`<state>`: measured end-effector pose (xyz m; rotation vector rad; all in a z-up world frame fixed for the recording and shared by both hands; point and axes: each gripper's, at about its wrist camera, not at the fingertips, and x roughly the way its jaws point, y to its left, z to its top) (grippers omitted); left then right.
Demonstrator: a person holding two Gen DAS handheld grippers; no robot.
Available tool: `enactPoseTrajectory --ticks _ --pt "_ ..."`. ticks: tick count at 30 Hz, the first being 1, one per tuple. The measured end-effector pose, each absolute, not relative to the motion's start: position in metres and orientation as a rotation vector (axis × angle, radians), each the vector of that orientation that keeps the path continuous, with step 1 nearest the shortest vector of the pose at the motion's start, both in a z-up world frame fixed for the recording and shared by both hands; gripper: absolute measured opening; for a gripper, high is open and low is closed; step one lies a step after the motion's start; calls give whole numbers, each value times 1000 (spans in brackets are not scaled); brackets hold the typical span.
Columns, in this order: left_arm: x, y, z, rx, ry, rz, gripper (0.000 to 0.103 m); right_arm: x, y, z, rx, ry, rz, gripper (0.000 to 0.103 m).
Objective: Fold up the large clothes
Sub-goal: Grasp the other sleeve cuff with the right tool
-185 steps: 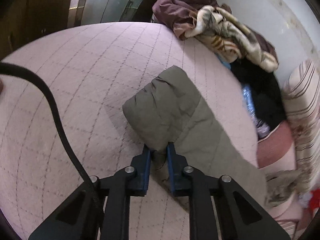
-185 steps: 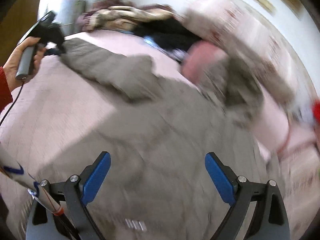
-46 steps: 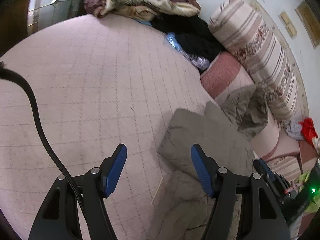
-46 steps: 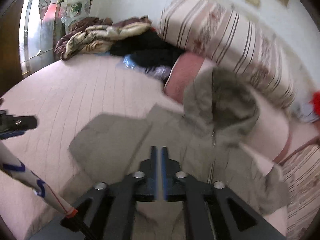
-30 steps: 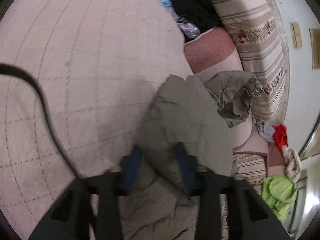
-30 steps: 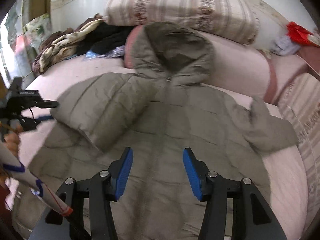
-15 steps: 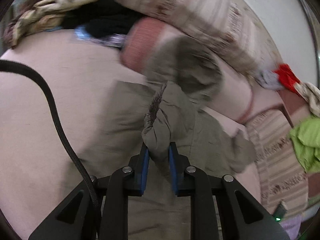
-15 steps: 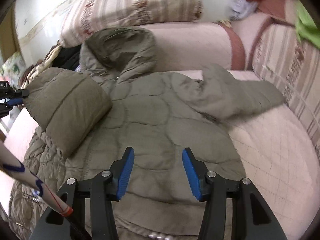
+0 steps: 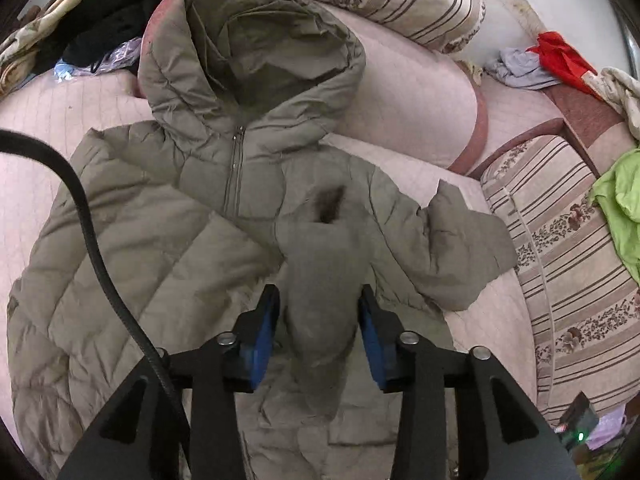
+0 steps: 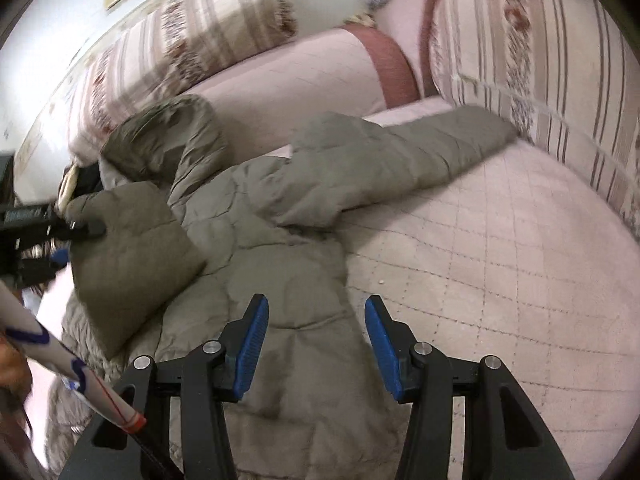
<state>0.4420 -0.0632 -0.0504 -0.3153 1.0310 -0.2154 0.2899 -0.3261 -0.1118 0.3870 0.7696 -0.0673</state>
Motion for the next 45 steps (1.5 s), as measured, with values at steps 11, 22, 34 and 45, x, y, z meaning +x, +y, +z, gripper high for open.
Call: enactPoseTrajectory --ticks 11,22,34,45 --pt "392 -89 40 -293 833 -137 53 293 -344 -113 486 769 -34 54" --pt "358 -17 11 -241 833 99 59 293 -335 -125 584 812 109 72" --pt "382 56 -68 -216 895 246 59 353 -276 -145 378 928 118 17" --pt "431 99 -131 -274 971 320 59 456 -263 -136 139 914 -48 15"
